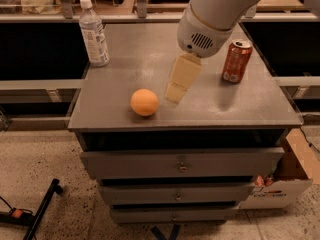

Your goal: Move orange near blue plastic bottle

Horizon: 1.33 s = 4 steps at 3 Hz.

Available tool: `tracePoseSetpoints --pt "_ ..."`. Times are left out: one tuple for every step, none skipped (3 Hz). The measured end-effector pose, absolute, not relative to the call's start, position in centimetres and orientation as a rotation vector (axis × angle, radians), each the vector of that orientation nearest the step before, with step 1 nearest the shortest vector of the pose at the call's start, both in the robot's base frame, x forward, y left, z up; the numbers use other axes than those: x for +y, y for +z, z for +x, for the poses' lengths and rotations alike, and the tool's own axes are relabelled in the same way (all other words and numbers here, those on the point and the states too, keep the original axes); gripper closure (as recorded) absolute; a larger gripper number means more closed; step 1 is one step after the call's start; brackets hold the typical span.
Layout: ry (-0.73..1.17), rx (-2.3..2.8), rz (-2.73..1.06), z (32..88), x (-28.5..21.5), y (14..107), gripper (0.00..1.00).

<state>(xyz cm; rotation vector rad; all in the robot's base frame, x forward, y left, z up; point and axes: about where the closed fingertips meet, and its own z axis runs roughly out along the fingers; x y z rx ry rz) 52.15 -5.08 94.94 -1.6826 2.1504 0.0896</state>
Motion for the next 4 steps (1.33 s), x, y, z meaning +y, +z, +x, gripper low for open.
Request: tracePoseSetpoints --pt "0.176 2.191 -1.652 54.2 -4.4 92.1 0.00" --pt "0.283 2.207 -1.627 55.1 -3.5 89.7 0.00" --pt "0.423 2.194 -1.602 55.3 -2.3 87.6 0.00" --pt "0.529 2.145 -1.612 55.0 -0.6 86.5 0.00"
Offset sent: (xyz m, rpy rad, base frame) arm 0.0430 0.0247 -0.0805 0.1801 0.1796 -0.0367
